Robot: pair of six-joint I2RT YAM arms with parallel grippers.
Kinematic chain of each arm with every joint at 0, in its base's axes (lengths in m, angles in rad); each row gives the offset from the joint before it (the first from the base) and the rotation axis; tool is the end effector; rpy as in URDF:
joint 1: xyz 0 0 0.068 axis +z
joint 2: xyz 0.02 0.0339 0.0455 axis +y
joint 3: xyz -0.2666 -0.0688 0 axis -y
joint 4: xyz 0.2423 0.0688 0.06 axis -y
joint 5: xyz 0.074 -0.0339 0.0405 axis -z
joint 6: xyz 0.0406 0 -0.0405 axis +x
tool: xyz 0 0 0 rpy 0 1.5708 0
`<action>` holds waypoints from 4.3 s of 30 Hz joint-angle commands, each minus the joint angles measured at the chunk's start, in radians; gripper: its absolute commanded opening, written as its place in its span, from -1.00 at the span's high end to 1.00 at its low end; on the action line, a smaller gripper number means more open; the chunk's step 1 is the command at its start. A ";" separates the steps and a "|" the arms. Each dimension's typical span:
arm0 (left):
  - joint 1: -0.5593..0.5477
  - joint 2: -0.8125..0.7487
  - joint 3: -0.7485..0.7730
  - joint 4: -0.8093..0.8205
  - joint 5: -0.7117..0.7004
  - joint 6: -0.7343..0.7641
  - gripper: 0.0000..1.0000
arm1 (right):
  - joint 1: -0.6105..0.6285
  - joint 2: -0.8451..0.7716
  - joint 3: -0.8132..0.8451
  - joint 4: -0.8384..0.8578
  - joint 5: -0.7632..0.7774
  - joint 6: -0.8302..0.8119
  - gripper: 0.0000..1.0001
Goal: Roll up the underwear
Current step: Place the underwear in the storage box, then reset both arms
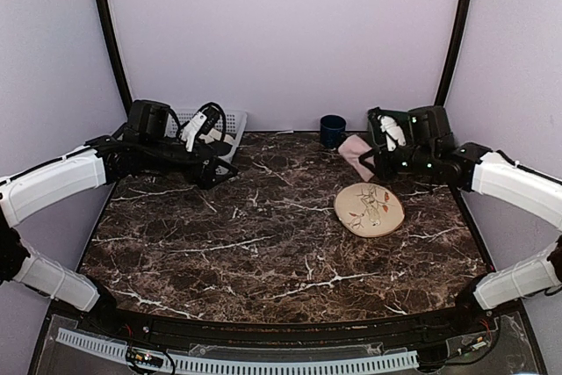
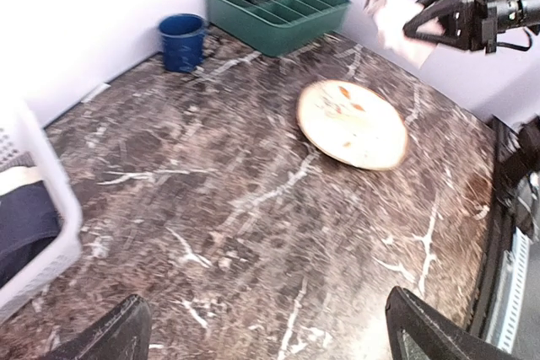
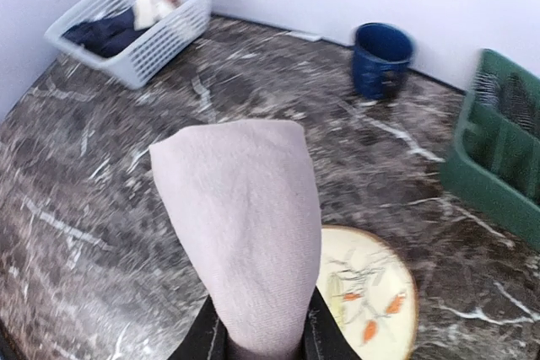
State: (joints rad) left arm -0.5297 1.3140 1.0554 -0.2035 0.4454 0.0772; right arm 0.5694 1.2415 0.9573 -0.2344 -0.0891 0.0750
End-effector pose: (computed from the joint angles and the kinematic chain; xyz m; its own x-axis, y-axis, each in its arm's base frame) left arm 0.2508 -0.1671 0.3181 -0.3228 0.2696 -0.9073 0.8161 0.5648 -0.1225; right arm 0.2361 0.1554 0.2987 -0.4614 -0.2067 -0.8628 -0.5691 0.8150 0.1091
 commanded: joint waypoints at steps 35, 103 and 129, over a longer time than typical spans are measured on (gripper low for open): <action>0.000 -0.023 -0.011 -0.055 -0.268 -0.069 -0.98 | -0.687 0.909 1.028 -0.288 0.288 -0.100 1.00; -0.001 -0.073 -0.079 -0.061 -0.289 -0.108 -0.98 | -0.428 1.172 1.331 -0.618 0.206 0.285 -0.03; 0.005 0.143 0.366 -0.292 -0.507 -0.195 -0.98 | -0.401 0.410 0.740 -0.235 0.002 0.111 -0.99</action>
State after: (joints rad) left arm -0.5293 1.4277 1.3540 -0.4126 -0.0296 -0.1066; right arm 0.1478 1.8069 1.9057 -0.6189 -0.0025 0.2379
